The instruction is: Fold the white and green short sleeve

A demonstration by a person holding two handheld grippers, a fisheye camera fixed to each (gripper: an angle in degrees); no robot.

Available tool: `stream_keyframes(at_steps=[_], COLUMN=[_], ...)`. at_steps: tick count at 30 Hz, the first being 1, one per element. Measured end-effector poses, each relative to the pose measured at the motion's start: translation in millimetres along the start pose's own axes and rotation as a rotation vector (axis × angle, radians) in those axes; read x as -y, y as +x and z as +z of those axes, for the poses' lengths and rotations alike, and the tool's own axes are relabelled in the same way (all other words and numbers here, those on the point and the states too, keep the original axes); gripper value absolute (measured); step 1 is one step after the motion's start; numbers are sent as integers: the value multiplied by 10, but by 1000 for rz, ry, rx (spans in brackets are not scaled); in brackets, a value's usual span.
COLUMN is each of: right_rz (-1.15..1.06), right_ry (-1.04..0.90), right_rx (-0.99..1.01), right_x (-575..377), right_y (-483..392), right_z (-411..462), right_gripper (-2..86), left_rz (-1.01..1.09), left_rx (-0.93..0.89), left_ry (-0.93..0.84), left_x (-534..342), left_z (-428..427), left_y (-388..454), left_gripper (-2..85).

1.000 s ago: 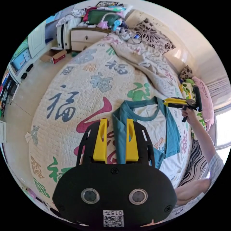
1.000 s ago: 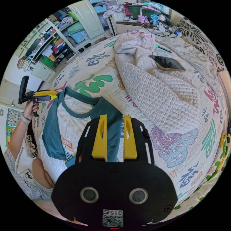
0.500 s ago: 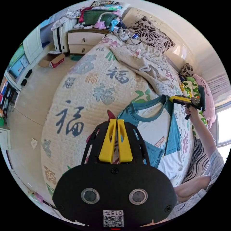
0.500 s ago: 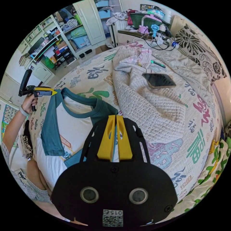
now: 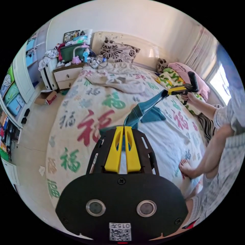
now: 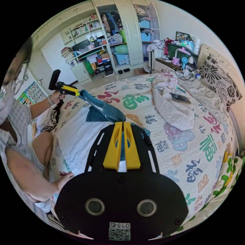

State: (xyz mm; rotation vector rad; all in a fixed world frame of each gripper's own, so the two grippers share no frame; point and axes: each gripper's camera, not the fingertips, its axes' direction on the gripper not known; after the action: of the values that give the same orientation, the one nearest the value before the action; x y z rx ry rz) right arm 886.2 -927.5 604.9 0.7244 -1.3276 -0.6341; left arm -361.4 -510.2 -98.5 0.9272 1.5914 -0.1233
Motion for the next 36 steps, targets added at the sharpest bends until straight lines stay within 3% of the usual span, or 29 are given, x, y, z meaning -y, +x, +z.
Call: stream_keyframes(at_steps=[8,22,28,31,34,36], right_rz=[-71,-127,-18,5,83,180], right_ry=[-289,-473,-355,-468,-398,-283], right_rx=[138,122,129,131,183,172], right_x=[-1526,-2604,-2737,-2816,-2849,-2821], right_y=[-838,-1019,-902,-847,-672,-444], right_z=[151,414,308,619,535,362], right_gripper=[-3,49,50,41,41,49], left_rz=[-57,-1,-65,-110,-160,-180], left_rx=[-135,-56,-62,-106,-200,-194], left_ry=[-286,-497,-420,-474,-568,-501], left_x=[-1530,-2042,-2057,-2057,-2072,-1988], left_z=[306,655,575,899,1120,1009], left_y=[944,1281,1321,1263,1121,990], left_gripper=[-4,3,5,2,-1,2])
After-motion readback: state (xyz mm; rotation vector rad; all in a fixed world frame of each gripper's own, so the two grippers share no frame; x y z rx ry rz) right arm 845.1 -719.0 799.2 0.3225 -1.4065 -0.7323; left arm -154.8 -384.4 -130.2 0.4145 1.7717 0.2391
